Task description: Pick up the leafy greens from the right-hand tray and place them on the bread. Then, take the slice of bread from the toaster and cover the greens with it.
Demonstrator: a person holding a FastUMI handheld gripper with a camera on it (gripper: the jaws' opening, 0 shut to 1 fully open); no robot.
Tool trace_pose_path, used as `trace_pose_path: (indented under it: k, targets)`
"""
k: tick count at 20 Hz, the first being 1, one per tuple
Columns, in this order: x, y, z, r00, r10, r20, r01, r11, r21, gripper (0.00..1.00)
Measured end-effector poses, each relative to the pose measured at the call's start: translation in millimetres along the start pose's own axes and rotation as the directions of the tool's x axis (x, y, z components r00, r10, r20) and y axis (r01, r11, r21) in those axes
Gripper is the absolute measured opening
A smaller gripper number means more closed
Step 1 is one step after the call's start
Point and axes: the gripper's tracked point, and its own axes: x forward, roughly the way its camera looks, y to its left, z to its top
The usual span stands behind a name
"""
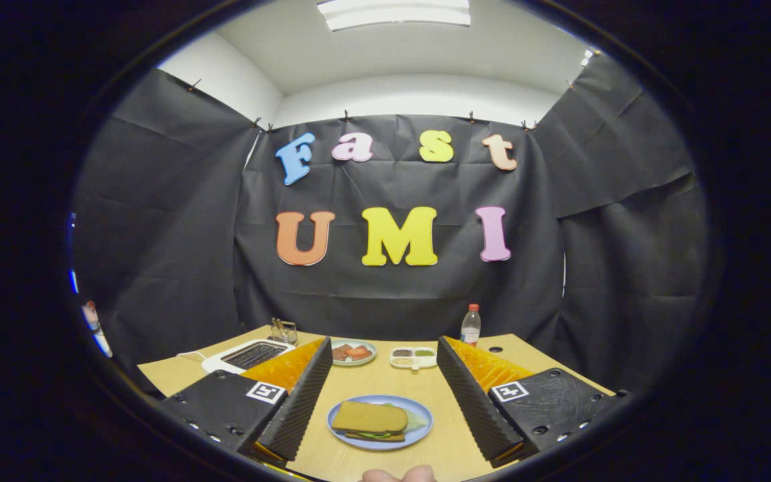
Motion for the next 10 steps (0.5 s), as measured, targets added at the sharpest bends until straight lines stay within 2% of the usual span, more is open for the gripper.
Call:
trace_pose_path:
  k: [10]
  targets:
    - [2.0,-9.8,-1.8,1.000,-0.024,-0.002,0.024,0.999,0.022,0.95]
